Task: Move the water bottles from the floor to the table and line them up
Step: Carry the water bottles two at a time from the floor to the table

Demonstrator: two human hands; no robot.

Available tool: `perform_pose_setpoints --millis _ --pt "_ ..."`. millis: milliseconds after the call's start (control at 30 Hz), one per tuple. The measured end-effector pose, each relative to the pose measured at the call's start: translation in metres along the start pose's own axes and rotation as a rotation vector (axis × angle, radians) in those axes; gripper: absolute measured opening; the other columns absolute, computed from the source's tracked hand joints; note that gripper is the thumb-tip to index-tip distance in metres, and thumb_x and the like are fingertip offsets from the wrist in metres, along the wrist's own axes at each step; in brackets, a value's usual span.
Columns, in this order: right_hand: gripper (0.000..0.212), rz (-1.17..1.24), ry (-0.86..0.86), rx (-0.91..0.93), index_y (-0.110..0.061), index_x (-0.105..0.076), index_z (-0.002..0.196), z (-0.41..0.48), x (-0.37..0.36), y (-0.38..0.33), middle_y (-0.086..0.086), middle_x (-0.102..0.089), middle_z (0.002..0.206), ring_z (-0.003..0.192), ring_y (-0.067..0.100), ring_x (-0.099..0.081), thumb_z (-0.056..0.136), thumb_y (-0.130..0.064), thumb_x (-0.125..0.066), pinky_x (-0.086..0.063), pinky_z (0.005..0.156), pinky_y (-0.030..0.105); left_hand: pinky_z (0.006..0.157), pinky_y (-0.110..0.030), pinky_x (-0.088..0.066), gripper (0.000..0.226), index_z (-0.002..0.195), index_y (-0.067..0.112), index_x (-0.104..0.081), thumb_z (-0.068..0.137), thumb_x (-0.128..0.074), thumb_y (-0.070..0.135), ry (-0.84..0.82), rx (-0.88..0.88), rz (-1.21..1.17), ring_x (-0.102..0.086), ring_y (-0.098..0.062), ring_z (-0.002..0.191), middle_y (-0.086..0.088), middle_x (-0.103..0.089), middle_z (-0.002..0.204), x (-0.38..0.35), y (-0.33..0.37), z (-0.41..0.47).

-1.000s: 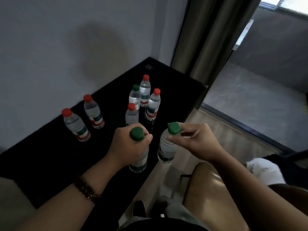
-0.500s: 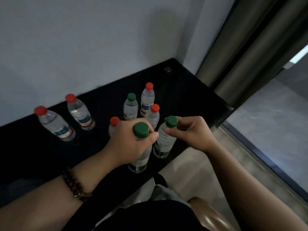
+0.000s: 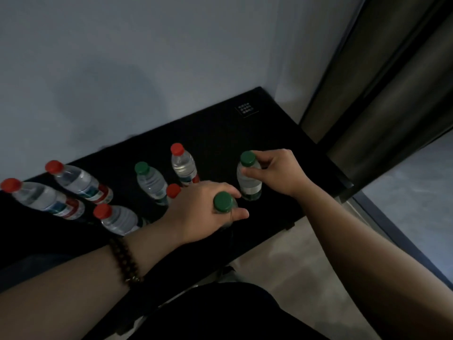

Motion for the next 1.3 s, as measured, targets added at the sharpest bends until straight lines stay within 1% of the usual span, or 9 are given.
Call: perform_pose_setpoints --millis 133,333,533,700,900,1033,1133,1233,1300 --pt "0.037 0.053 0.003 -0.006 -0.037 -0.074 0.119 0.027 0.008 0.025 -0.025 -0.075 0.095 0.094 -0.009 -0.071 0.083 -0.035 -0.085 -0.057 0.086 0.018 0.092 -0.019 -0.049 0.059 0.119 0.04 -0.069 0.073 -0.07 0.077 0.044 0.113 -0.023 -0.062 0.006 0.108 0.019 -0.069 0.118 -0.003 -0.014 0.033" --pt "0.037 0.081 -0.052 0.01 -0.034 -0.076 0.119 0.062 -0.005 0.043 -0.04 -0.069 0.088 0.095 -0.014 -0.068 0.083 -0.034 -0.085 -0.051 0.081 0.005 0.07 -0.002 -0.041 0.044 0.113 0.035 -0.072 0.078 -0.08 0.059 0.059 0.29 -0.08 -0.062 0.015 0.088 0.023 -0.069 0.093 -0.007 -0.05 0.068" --pt "0.04 0.114 -0.09 0.034 -0.045 -0.069 0.117 0.08 -0.021 0.046 -0.047 -0.066 0.091 0.097 -0.019 -0.065 0.083 -0.032 -0.085 -0.047 0.082 0.0 0.081 -0.022 -0.054 0.045 0.117 0.029 -0.072 0.081 -0.08 0.054 0.041 0.363 -0.082 -0.065 0.004 0.093 0.018 -0.07 0.095 -0.01 -0.066 0.085" --pt "0.028 0.131 -0.113 0.017 -0.053 -0.073 0.098 0.084 -0.034 0.05 -0.036 -0.073 0.096 0.095 -0.013 -0.069 0.083 -0.032 -0.084 -0.051 0.08 0.004 0.069 -0.014 -0.048 0.04 0.113 0.031 -0.072 0.081 -0.081 0.053 0.043 0.395 -0.039 -0.063 0.012 0.081 0.021 -0.068 0.086 -0.012 -0.076 0.088" --pt "0.019 0.169 -0.061 -0.019 -0.042 -0.073 0.104 0.077 -0.041 0.058 -0.016 -0.077 0.098 0.094 -0.002 -0.072 0.086 -0.037 -0.077 -0.059 0.083 0.019 0.068 -0.014 -0.048 0.054 0.12 0.024 -0.073 0.078 -0.081 0.058 0.08 0.448 0.009 -0.063 0.007 0.081 0.018 -0.068 0.083 -0.011 -0.086 0.089" --pt "0.025 0.171 -0.043 -0.041 -0.06 -0.07 0.095 0.075 -0.042 0.055 -0.018 -0.076 0.1 0.095 -0.004 -0.071 0.083 -0.04 -0.076 -0.058 0.082 0.015 0.071 -0.018 -0.052 0.056 0.12 0.022 -0.072 0.078 -0.082 0.058 0.108 0.492 -0.008 -0.064 0.005 0.082 0.015 -0.069 0.085 -0.014 -0.089 0.087" --pt "0.023 0.166 -0.064 -0.076 -0.058 -0.069 0.097 0.076 -0.044 0.055 -0.019 -0.076 0.099 0.094 -0.003 -0.071 0.083 -0.041 -0.076 -0.059 0.084 0.024 0.07 -0.02 -0.055 0.05 0.114 0.023 -0.073 0.078 -0.082 0.056 0.13 0.518 -0.013 -0.065 0.005 0.076 0.013 -0.07 0.079 -0.018 -0.089 0.084" --pt "0.028 0.142 -0.083 -0.095 -0.06 -0.066 0.095 0.075 -0.044 0.054 -0.024 -0.073 0.101 0.094 -0.006 -0.069 0.085 -0.036 -0.077 -0.057 0.082 0.022 0.071 -0.025 -0.057 0.044 0.109 0.022 -0.074 0.08 -0.082 0.053 0.178 0.525 -0.003 -0.065 0.002 0.074 0.012 -0.07 0.077 -0.018 -0.085 0.082" --pt "0.031 0.131 -0.086 -0.108 -0.061 -0.065 0.093 0.075 -0.044 0.056 -0.027 -0.072 0.102 0.095 -0.009 -0.068 0.086 -0.034 -0.078 -0.055 0.082 0.019 0.073 -0.034 -0.06 0.026 0.091 0.031 -0.07 0.08 -0.083 0.051 0.179 0.532 0.004 -0.066 -0.002 0.072 0.009 -0.07 0.075 -0.019 -0.082 0.082"
Point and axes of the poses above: each hand's wrist, its own z-axis towards the middle knuckle, its own x-axis out of the back of the hand, y = z × x, the point moved 8 cm from there along z, towards the middle knuckle
